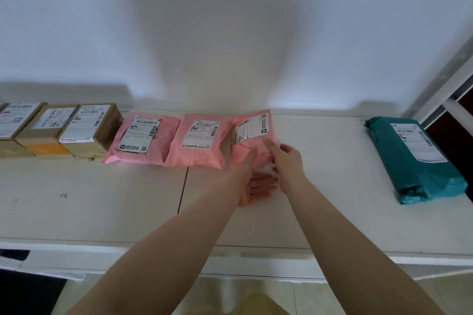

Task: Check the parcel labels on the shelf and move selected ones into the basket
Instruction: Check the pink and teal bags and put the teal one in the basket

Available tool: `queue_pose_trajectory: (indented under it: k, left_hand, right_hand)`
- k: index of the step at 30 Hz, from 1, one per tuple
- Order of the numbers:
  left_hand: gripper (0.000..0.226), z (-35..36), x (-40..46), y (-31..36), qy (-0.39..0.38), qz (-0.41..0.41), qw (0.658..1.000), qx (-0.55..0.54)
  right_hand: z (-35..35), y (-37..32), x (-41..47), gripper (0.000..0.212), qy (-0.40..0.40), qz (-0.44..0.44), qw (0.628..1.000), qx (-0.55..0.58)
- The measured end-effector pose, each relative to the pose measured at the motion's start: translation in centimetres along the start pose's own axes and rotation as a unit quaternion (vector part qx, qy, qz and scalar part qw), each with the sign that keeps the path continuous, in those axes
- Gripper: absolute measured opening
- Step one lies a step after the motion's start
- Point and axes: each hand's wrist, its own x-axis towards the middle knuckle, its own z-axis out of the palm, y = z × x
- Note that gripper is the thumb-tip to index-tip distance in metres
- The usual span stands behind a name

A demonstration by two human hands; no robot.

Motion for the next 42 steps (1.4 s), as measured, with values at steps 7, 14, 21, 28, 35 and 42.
queue_pose_trajectory:
  k: [7,14,21,28,35,42]
  left_hand:
    - [0.073,0.9,-1.9,0.1,-0.041,-0.049,0.996,0.065]
    - [0.043,4.8,-3.1,0.3,-0.125,0.01,0.991,0.048]
    - [0.035,13.6,-1.3,-1.3,-0.099,0.054,0.99,0.086]
    - [0.066,23.9,1.7,-3.9,-0.015,0.051,0.992,0.11]
    - [0.068,28.7,3.7,-5.3,0.01,0.048,0.992,0.115]
    - [0.046,31.1,4.8,-5.8,0.017,0.074,0.992,0.101]
  right_hand:
    - [-1.6,-0.6,-1.7,0.06,0.07,-0.009,0.998,0.003]
    - [-6.1,-2.8,-3.2,0.046,0.138,-0.031,0.988,0.054]
    - [-17.5,-6.0,-1.1,0.036,0.235,-0.073,0.969,0.024]
    - [-29.6,-5.8,3.3,0.052,0.275,-0.072,0.955,-0.089]
    - [-35.1,-4.4,6.5,0.069,0.267,-0.031,0.941,-0.205]
    - [-36.1,-2.2,7.2,0.081,0.197,0.013,0.966,-0.166]
